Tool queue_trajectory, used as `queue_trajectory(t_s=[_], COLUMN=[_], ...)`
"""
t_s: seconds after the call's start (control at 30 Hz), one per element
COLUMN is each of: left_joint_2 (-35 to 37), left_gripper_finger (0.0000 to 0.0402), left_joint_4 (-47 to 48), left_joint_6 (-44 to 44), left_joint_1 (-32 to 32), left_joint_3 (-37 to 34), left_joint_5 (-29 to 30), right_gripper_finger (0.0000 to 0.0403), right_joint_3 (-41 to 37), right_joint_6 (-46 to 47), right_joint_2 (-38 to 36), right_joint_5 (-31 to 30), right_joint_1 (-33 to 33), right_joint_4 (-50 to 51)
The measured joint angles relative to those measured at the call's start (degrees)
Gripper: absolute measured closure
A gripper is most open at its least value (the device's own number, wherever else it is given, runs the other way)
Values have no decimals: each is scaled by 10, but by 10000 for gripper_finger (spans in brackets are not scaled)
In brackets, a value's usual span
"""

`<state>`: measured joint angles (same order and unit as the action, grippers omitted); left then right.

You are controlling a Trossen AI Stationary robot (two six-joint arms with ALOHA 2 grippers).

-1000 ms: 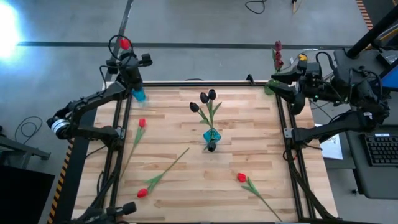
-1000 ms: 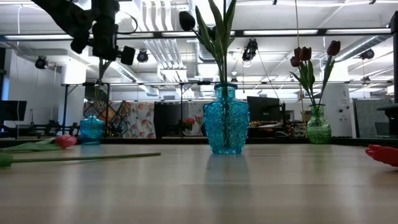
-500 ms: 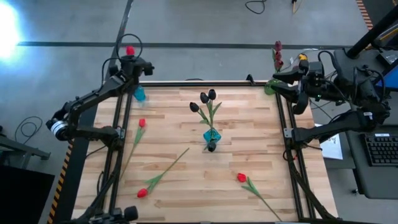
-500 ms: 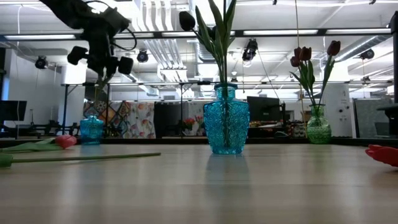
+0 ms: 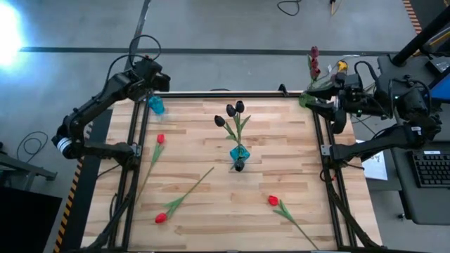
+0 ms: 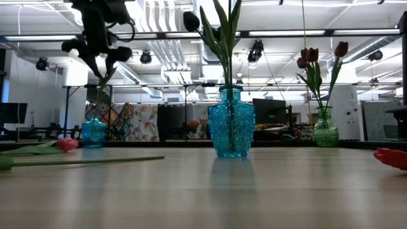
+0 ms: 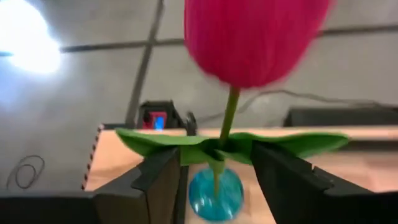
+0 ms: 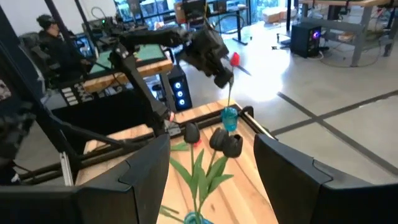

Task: Sort flowers into vase by color
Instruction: Put the red flower into the left blue vase

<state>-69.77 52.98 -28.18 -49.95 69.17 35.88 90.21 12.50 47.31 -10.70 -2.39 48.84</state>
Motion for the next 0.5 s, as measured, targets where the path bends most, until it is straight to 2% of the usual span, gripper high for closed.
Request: queue_trajectory(t_s=[0.23, 0.5], left_joint_2=[2, -4], left_gripper_finger=[195, 175], left_joint_4=[113, 144], left_joint_6=[-23, -30], left_joint_1=[28, 28], left_joint_3=[76, 91], left_joint_5=[-81, -91], right_gripper_finger=[179, 179], right_joint_3=[0, -1], right_joint_6=[-4, 31], right_joint_2=[0, 0], right_joint_5=[1, 2], right_joint_1=[0, 0], right_joint_4=[45, 89])
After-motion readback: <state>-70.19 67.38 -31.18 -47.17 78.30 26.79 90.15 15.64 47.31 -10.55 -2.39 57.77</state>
